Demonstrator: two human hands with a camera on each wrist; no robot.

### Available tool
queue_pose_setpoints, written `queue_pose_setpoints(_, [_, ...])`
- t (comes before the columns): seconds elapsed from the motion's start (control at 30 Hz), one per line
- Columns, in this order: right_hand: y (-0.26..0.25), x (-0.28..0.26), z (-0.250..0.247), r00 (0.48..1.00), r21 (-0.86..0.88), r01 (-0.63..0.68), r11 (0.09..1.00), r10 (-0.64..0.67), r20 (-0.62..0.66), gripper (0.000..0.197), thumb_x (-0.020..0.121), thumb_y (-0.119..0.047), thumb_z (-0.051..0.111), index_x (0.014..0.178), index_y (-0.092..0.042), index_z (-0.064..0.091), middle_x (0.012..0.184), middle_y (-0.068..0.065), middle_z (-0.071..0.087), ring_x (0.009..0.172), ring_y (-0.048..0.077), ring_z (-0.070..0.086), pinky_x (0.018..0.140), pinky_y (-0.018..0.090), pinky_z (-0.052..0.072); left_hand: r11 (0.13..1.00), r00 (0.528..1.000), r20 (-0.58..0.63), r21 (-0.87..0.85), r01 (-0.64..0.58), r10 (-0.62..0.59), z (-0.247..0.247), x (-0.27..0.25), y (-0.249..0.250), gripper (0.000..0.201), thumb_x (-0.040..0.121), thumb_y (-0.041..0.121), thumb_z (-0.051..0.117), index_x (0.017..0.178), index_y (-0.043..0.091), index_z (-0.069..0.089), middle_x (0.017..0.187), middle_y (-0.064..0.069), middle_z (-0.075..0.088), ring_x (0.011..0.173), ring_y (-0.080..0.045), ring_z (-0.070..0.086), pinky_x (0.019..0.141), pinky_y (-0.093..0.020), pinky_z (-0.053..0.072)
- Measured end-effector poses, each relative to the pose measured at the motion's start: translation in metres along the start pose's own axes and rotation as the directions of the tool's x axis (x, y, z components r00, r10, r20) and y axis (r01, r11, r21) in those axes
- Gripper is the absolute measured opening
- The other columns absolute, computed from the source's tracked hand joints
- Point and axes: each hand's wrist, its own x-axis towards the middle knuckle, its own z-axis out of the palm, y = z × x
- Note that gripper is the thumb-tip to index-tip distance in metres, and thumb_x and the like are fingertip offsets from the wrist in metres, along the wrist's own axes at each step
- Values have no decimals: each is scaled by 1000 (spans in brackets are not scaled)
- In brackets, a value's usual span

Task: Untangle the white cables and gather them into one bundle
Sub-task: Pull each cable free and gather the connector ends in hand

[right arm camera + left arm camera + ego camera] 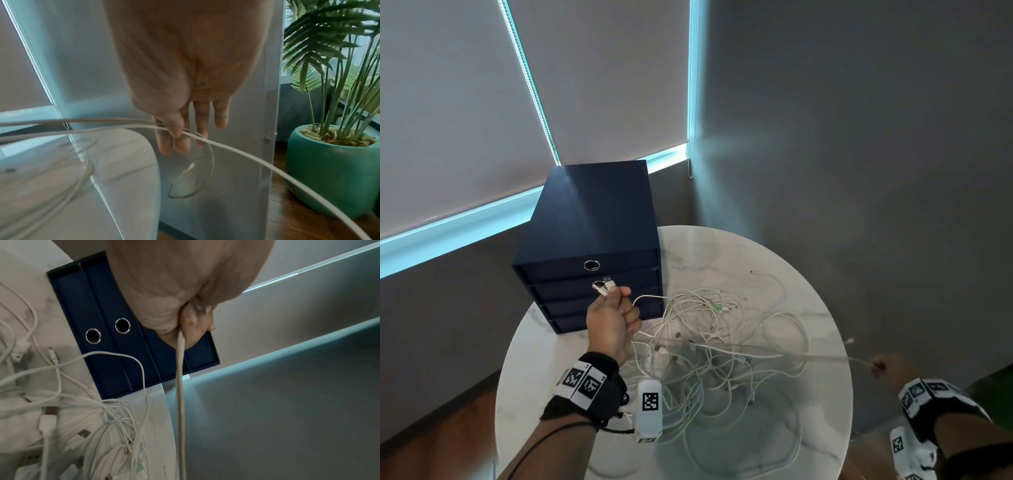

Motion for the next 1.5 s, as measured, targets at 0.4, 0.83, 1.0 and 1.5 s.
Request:
queue_pose_setpoints(0.4, [-132,-21,6,984,62,180,982,-180,-3,22,87,-13,67,67,-21,67,85,7,68,83,23,63,72,25,42,981,996,89,192,-18,1,5,-16,-32,32,108,21,36,83,9,51,52,5,33,39,-6,26,37,-17,23])
queue_pose_setpoints(0.83, [-243,-71,81,855,313,289,905,-391,342,18,91,-16,57,98,-18,73,86,3,68,79,19,63,67,28,51,925,981,189,360,-119,52,13,-23,-45,25,106,11,41,100,-3,61,57,-4,50,43,-15,49,49,-29,43])
queue_pose_setpoints(1.0, [-270,-91,66,845,685,273,675,-509,165,16,84,12,61,77,-2,66,57,8,64,47,18,58,50,29,45,942,974,227,330,-62,-15,18,-23,-48,29,107,17,40,104,-3,61,85,-15,74,72,-29,71,63,-34,56])
queue_pose_setpoints(1.5, [-357,-115,-106,781,844,524,115,-461,-422,21,87,14,58,89,-7,57,64,13,58,50,17,66,51,25,57,984,935,344,179,20,-81,30,-40,-54,30,105,18,44,87,2,63,58,-1,48,50,-14,47,64,-37,47])
